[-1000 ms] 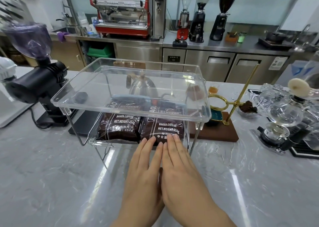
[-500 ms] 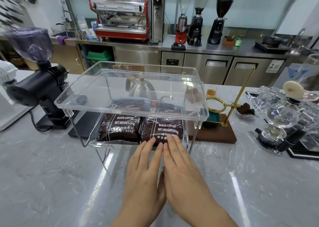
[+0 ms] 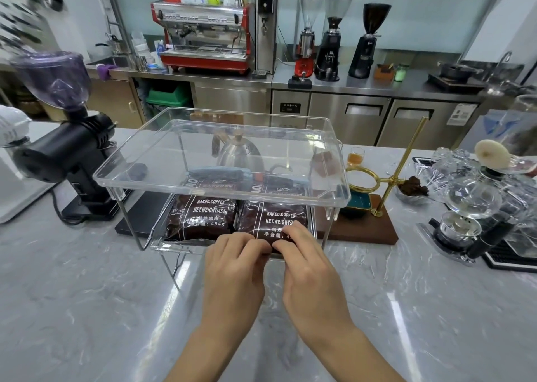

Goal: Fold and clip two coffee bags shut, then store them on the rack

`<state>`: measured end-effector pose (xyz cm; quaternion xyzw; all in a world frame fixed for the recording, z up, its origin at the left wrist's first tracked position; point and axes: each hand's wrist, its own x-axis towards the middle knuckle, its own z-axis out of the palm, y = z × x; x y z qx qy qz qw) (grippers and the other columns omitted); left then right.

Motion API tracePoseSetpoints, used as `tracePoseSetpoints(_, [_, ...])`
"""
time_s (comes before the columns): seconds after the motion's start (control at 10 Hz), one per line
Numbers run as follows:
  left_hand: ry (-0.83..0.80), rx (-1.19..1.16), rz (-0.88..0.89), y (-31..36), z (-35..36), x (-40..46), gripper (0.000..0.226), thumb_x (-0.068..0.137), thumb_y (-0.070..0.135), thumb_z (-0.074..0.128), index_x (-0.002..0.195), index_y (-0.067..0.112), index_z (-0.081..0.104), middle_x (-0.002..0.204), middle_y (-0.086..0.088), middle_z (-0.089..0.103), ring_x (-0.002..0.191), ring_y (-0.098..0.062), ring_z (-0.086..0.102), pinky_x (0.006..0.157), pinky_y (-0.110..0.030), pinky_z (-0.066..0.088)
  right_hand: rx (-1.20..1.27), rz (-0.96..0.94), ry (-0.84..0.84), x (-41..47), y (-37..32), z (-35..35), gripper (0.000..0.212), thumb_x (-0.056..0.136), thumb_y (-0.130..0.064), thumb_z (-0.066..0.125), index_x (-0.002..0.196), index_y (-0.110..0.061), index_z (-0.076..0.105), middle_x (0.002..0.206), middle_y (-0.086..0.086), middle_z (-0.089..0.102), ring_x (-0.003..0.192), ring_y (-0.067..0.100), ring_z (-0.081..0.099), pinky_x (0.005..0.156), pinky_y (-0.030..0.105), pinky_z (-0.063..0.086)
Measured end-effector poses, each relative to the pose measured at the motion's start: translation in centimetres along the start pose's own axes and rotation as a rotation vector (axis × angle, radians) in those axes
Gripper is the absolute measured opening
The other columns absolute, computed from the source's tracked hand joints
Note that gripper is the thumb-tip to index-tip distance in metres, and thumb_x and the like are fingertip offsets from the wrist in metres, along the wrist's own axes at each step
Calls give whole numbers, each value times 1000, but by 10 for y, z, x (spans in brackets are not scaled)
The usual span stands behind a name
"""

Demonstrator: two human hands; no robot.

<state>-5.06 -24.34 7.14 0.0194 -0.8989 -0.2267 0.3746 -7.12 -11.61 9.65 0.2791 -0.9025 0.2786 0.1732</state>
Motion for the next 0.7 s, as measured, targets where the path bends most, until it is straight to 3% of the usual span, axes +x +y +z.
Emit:
tracePoseSetpoints(0.1, [-14,25,10,-1,-3,6,17,78,-3,78,75,12,72,75,3,67,71,-24,54,65,-34,39,3,1,20,1,1,-2,53,64,25,76,110,-1,72,121,15,69,122,34,62,99,47,52])
tracePoseSetpoints(0.2, [28,11,27,0,-3,10,10,80,5,69,74,13,71,74,4,67,70,-23,54,67,-31,38,-12,-5,34,2,2,0,52,66,24,75,112,0,71,123,16,69,126,34,59,104,44,46])
tracePoseSetpoints(0.5, [3,-9,16,-1,0,7,12,78,5,71,72,15,72,71,6,67,68,-21,56,64,-35,41,-90,-16,-14,-2,4,8,59,59,18,82,115,2,72,126,18,69,124,35,60,102,48,47])
tracePoseSetpoints(0.6, [-26,-14,58,4,-8,8,17,78,0,79,78,16,73,76,6,68,73,-21,58,66,-37,44,-142,-69,-13,-9,2,1,58,64,10,83,120,1,70,132,17,65,126,33,58,102,52,47])
tracePoseSetpoints(0.7, [-73,-17,36,4,-9,-1,25,72,2,82,91,16,74,92,4,70,87,-23,63,75,-41,49,-38,-87,51,-19,3,1,48,77,4,76,123,-2,69,138,14,61,133,29,53,106,49,45])
